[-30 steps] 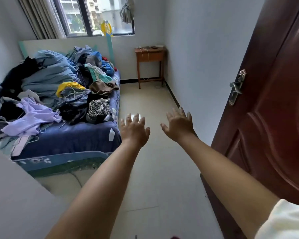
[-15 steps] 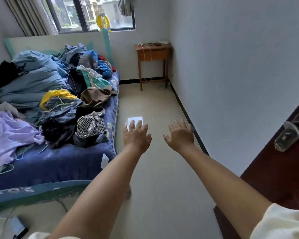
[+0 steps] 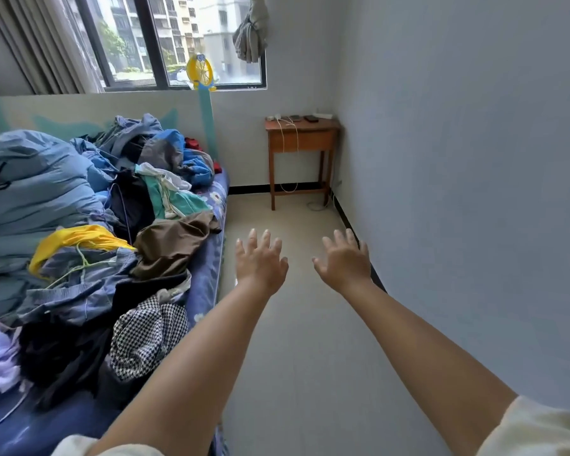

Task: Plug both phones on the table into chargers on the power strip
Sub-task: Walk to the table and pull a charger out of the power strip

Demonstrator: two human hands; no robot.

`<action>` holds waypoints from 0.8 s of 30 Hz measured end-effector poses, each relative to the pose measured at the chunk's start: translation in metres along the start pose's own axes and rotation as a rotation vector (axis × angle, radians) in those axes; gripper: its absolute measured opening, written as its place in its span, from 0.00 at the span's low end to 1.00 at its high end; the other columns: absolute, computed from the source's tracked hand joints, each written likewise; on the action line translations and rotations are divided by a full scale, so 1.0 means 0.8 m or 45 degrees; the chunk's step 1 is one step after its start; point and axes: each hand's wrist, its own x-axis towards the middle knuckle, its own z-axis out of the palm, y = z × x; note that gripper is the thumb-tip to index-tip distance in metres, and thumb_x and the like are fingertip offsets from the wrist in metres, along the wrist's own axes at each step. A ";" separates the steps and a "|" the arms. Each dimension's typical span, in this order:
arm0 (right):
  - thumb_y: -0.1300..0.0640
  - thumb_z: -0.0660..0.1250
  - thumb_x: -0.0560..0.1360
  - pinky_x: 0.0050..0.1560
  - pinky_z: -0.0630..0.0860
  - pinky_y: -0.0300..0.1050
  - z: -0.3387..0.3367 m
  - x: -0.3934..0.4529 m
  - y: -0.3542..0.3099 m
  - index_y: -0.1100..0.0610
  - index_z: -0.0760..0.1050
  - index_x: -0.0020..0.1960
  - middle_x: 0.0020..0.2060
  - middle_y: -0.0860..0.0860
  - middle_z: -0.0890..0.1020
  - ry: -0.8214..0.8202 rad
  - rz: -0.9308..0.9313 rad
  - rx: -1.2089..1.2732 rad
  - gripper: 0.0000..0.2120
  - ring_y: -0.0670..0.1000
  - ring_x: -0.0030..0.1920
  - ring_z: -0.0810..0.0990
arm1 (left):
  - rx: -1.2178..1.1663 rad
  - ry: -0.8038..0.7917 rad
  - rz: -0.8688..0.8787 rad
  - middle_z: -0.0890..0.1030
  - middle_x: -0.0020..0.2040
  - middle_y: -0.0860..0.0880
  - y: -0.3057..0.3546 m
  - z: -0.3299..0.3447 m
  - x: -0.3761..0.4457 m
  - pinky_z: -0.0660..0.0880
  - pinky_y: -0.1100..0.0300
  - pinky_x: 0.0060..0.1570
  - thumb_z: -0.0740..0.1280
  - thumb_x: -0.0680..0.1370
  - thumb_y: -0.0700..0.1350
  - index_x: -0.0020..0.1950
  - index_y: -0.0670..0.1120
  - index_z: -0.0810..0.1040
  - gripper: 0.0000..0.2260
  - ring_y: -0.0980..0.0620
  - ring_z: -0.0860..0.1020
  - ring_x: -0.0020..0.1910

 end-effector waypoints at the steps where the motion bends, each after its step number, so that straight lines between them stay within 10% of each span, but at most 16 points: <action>1: 0.48 0.56 0.78 0.73 0.53 0.57 0.001 0.030 0.002 0.58 0.61 0.72 0.74 0.57 0.59 0.007 0.025 0.009 0.25 0.58 0.76 0.52 | -0.003 0.003 0.012 0.53 0.77 0.47 -0.004 0.000 0.033 0.47 0.44 0.72 0.52 0.80 0.52 0.73 0.48 0.56 0.22 0.44 0.47 0.75; 24: 0.47 0.55 0.79 0.74 0.49 0.57 0.078 0.790 0.104 0.56 0.59 0.73 0.75 0.57 0.57 -0.006 0.059 0.084 0.26 0.57 0.76 0.50 | -0.087 0.079 0.029 0.54 0.76 0.47 -0.008 0.076 0.797 0.46 0.45 0.73 0.53 0.80 0.51 0.73 0.49 0.58 0.21 0.45 0.47 0.76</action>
